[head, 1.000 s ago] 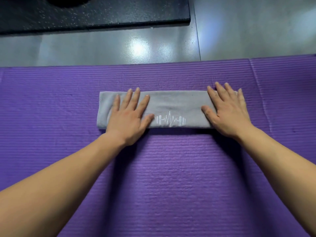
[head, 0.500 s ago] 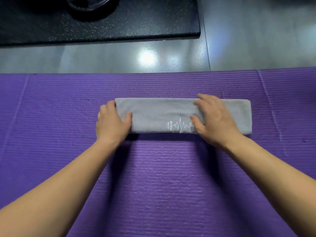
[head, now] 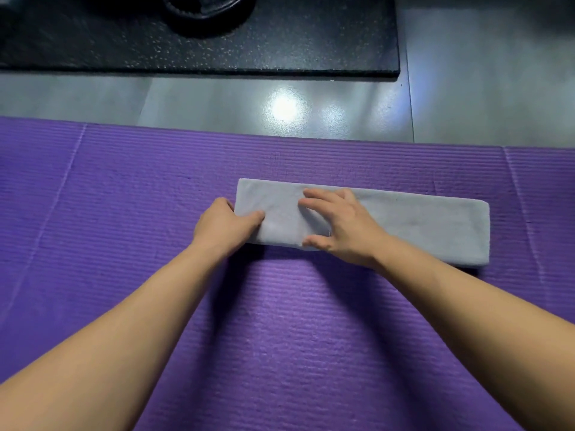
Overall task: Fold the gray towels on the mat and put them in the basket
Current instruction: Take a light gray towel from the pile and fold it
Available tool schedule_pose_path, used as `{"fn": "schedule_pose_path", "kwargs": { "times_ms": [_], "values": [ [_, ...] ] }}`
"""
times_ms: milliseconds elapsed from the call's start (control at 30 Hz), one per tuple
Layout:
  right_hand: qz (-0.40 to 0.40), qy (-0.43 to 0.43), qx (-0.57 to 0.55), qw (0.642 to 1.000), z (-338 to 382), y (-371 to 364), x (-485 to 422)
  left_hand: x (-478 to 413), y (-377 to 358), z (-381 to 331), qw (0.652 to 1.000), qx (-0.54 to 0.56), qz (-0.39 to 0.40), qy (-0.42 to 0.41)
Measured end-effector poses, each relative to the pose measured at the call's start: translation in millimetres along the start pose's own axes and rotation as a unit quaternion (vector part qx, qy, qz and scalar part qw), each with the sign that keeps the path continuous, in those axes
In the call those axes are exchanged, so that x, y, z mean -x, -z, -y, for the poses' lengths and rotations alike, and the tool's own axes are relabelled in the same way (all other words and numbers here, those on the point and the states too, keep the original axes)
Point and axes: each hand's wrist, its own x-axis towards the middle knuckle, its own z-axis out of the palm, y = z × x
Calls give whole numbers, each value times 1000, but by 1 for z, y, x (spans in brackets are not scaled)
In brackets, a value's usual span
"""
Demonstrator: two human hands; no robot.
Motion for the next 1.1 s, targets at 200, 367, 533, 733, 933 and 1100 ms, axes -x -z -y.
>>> {"fn": "schedule_pose_path", "kwargs": {
  "times_ms": [200,367,533,733,933,1100],
  "values": [
    [2,-10,1,1000,-1,-3,-2,1,3,1,991,129,38,3],
    [-1,-12,-19,1000,1,-2,2,20,0,-5,954,295,2,-49],
    [-20,-84,-256,963,16,15,14,53,-10,-23,891,410,14,-196],
    [-200,-133,-529,814,25,51,56,82,-47,-55,878,211,118,-413],
    [-232,-179,-519,803,-11,51,101,116,-93,-103,892,115,196,-391],
    [-203,-188,-396,876,-30,33,108,114,-104,-118,905,181,204,-327]
  ]
}}
